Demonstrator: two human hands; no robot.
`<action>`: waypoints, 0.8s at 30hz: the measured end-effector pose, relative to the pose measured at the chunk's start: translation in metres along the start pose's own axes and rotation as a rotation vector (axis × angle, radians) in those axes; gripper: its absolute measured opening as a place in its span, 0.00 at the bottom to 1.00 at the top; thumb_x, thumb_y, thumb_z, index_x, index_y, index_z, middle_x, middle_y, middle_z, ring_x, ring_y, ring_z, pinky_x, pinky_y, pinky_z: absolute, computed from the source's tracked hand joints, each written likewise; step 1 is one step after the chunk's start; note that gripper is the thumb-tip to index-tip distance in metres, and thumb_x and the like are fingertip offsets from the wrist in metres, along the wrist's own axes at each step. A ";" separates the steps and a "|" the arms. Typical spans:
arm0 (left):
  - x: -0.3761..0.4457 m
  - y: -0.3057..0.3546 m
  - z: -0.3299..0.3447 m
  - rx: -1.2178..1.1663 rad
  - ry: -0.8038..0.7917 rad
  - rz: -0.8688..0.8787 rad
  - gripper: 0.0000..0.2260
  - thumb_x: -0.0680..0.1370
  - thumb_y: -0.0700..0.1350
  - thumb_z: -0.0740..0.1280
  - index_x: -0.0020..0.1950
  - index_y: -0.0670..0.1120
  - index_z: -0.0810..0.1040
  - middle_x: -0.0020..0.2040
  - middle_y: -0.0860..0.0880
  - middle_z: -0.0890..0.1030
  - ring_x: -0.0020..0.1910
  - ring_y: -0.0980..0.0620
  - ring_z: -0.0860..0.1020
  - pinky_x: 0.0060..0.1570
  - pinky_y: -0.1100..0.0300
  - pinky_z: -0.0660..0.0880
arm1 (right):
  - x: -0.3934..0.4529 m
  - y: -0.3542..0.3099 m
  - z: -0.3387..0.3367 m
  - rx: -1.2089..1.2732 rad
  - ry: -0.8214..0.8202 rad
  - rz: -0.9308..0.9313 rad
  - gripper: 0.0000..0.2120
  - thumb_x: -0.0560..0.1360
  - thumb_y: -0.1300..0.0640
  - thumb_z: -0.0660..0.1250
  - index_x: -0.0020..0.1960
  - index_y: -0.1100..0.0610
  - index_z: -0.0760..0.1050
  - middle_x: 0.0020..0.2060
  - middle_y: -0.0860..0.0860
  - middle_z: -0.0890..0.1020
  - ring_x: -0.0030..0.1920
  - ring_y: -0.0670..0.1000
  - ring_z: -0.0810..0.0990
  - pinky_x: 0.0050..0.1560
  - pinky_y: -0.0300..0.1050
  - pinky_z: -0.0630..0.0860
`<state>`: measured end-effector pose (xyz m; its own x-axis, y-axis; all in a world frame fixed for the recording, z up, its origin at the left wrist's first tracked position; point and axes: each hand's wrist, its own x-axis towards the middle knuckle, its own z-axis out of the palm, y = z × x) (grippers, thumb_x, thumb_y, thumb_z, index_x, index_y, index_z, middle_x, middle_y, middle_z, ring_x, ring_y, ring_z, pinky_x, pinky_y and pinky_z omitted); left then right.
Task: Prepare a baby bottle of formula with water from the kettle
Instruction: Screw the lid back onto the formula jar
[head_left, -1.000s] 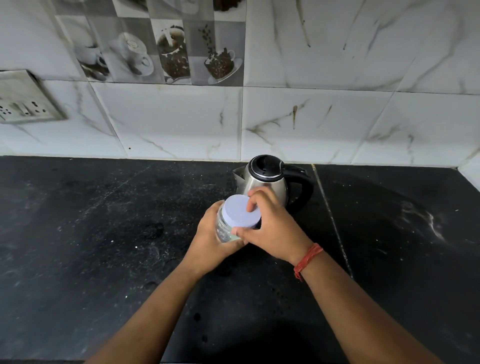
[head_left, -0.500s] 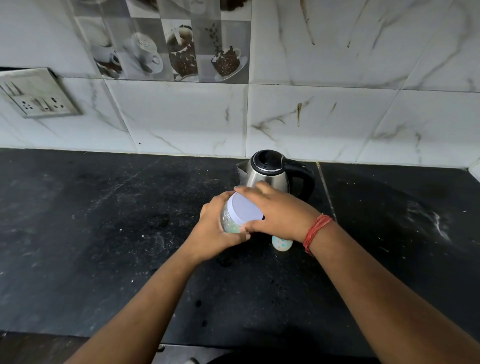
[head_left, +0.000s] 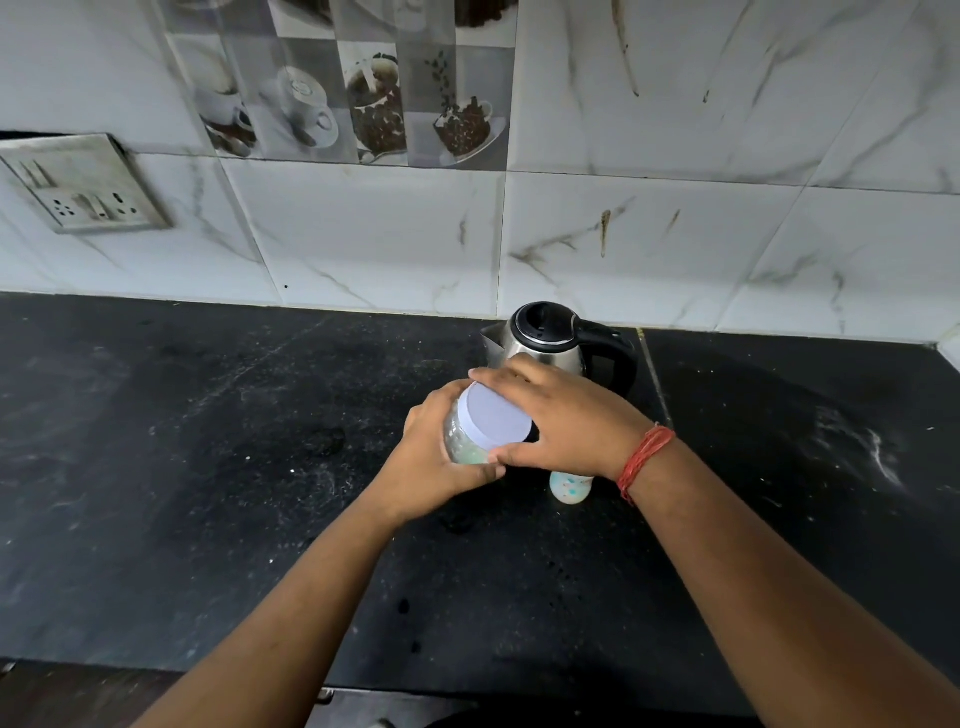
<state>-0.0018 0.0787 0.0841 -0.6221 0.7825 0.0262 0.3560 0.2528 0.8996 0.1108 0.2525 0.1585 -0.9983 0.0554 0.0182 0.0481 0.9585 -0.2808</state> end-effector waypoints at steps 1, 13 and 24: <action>0.000 0.002 -0.001 0.020 -0.004 0.007 0.41 0.65 0.50 0.83 0.68 0.73 0.62 0.64 0.71 0.66 0.73 0.53 0.64 0.72 0.50 0.68 | 0.000 -0.003 0.001 -0.025 0.026 0.044 0.41 0.71 0.37 0.72 0.78 0.43 0.58 0.67 0.45 0.69 0.62 0.50 0.76 0.57 0.47 0.76; 0.004 0.023 -0.007 -0.140 -0.107 0.038 0.37 0.70 0.35 0.81 0.72 0.55 0.67 0.61 0.55 0.80 0.57 0.65 0.80 0.54 0.68 0.75 | 0.009 -0.011 0.003 -0.139 0.232 0.077 0.41 0.67 0.26 0.53 0.68 0.53 0.70 0.60 0.48 0.80 0.56 0.53 0.81 0.47 0.48 0.75; 0.011 0.015 0.008 -0.141 0.102 0.030 0.34 0.69 0.43 0.82 0.67 0.59 0.68 0.59 0.56 0.80 0.55 0.63 0.81 0.51 0.69 0.76 | 0.031 -0.017 0.013 -0.095 0.233 0.311 0.35 0.71 0.26 0.50 0.64 0.49 0.72 0.59 0.46 0.81 0.59 0.53 0.80 0.47 0.47 0.70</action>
<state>0.0022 0.0957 0.0945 -0.6826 0.7249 0.0921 0.2791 0.1422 0.9497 0.0783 0.2347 0.1518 -0.9018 0.3987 0.1667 0.3608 0.9070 -0.2174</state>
